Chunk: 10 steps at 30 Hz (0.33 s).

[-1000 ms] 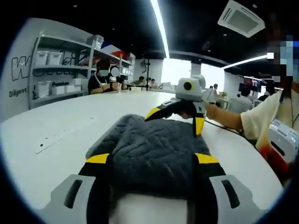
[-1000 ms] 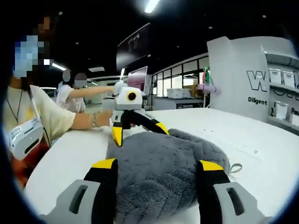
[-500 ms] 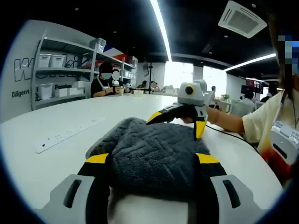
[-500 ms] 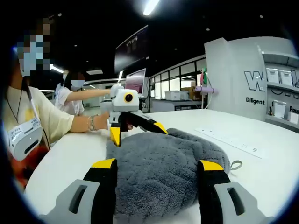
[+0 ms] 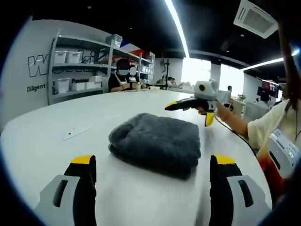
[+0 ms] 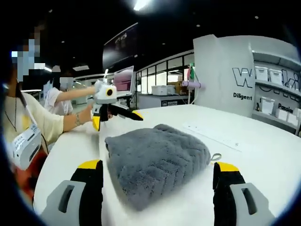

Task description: Fold the towel on the table until its edges align and the towel forms a compact rectangular stack.

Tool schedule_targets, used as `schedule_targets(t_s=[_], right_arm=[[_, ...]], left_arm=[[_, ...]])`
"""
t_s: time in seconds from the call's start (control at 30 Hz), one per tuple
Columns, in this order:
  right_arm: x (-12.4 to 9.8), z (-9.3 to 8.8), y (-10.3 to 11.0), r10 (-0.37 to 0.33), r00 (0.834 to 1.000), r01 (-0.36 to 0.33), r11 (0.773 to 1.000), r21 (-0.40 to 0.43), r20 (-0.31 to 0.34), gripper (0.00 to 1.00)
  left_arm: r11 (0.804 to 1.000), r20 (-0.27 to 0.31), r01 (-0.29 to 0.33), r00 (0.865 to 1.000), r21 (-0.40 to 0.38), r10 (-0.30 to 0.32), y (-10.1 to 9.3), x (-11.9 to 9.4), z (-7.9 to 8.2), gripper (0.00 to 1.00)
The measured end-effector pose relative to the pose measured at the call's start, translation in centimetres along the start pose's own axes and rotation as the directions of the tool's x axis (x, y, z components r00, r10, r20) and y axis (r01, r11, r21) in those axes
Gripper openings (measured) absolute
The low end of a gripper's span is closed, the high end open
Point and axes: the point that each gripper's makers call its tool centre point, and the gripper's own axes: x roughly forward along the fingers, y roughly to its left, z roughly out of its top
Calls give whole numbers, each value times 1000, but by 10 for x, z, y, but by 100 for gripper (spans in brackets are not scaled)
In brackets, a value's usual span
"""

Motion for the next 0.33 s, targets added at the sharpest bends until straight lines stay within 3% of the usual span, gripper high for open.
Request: schedule_targets(t_s=[0.17, 0.33], right_arm=[[-16, -11, 1, -15, 999, 13, 999, -40, -48, 99], [-31, -21, -4, -45, 997, 41, 997, -64, -68, 99]], left_arm=[[998, -20, -51, 999, -45, 50, 6, -31, -24, 99], [994, -10, -89, 996, -64, 88, 10, -52, -34, 99]])
